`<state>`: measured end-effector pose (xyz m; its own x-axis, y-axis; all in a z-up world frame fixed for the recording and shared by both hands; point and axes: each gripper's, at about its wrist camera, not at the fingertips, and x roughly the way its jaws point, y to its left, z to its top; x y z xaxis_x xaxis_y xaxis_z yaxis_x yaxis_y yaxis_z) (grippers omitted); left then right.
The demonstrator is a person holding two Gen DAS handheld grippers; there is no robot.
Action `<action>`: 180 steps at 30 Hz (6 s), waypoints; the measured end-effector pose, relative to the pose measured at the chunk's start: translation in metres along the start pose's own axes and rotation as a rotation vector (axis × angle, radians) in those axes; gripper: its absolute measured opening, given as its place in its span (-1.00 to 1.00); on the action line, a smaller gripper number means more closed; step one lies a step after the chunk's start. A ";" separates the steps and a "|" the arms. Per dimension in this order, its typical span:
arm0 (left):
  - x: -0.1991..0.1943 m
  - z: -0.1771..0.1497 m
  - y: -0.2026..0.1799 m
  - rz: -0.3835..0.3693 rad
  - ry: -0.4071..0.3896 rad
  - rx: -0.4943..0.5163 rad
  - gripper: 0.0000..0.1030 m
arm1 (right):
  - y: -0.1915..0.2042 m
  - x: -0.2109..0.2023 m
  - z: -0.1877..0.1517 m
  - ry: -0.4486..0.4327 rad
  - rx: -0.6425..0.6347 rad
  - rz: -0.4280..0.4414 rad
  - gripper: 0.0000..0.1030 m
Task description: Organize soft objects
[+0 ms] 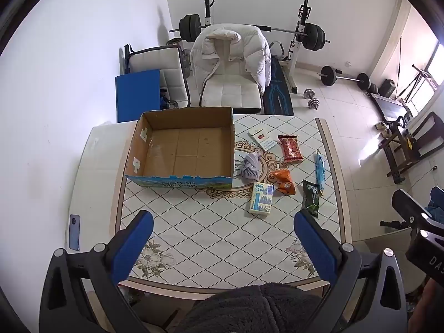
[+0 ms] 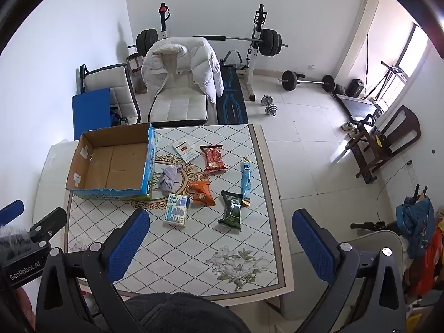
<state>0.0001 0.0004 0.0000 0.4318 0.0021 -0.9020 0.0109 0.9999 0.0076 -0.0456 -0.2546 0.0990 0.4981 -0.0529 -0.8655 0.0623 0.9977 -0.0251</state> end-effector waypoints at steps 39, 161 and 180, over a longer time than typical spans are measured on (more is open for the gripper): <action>-0.011 0.005 0.006 0.016 -0.024 -0.015 1.00 | 0.002 -0.005 -0.007 0.008 -0.015 -0.030 1.00; 0.115 0.127 0.068 -0.094 0.143 -0.103 0.18 | 0.117 0.305 0.080 0.413 0.022 0.482 -0.32; 0.376 0.191 0.161 -0.189 0.492 -0.128 0.18 | 0.299 0.504 0.124 0.569 -0.027 0.214 -0.32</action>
<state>0.3365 0.1597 -0.2555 -0.0410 -0.2024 -0.9784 -0.0763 0.9770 -0.1989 0.3313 0.0124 -0.2824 -0.0438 0.1720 -0.9841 -0.0141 0.9849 0.1727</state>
